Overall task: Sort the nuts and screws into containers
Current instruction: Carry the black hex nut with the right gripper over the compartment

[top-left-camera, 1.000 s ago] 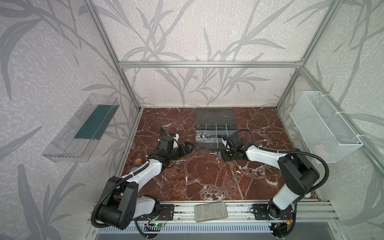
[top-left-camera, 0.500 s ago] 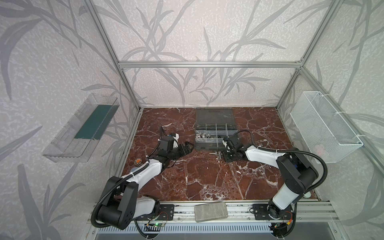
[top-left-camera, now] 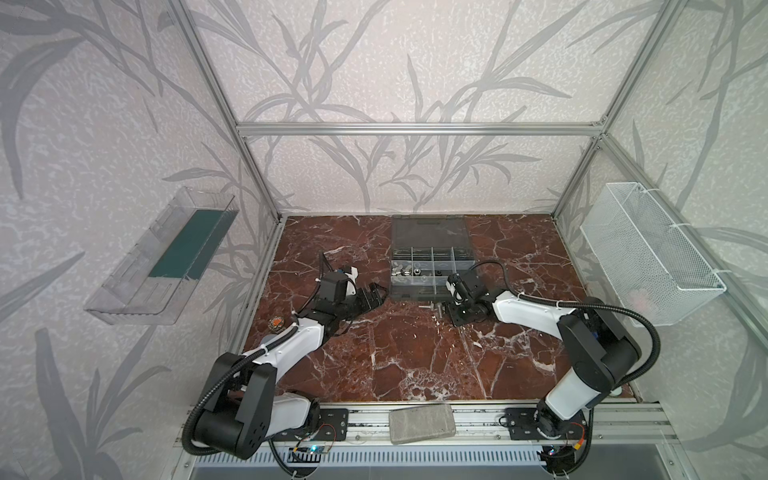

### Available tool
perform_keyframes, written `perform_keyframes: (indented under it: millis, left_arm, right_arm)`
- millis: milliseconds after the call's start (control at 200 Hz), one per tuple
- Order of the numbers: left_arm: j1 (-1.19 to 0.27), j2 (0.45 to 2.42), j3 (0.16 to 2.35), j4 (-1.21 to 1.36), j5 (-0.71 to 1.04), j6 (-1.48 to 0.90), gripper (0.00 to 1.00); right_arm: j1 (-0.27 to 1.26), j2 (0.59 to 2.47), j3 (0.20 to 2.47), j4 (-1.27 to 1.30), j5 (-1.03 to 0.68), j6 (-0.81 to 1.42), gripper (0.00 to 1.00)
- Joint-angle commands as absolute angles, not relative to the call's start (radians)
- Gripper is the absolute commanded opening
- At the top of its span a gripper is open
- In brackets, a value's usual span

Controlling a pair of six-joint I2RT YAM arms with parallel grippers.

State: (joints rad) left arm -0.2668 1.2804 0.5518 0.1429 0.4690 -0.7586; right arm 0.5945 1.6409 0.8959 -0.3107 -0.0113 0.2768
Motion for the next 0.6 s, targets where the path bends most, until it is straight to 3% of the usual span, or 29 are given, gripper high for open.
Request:
perform_keyframes:
  millis: [0,280,595]
  left_arm:
    - [-0.261,1.275,0.541,0.155,0.468,-0.749,0.98]
    - [-0.261,1.260,0.532,0.160,0.469,-0.754,0.98]
    - [-0.261,1.260,0.531,0.159,0.474,-0.758,0.98]
  right_arm:
    - [0.587,1.539,0.955,-0.391,-0.031,0.238,0.00]
    - [0.544,1.449,1.057,-0.407,-0.051,0.189,0.00]
    - [0.462,1.621,1.263,-0.445,-0.075,0.193,0.00]
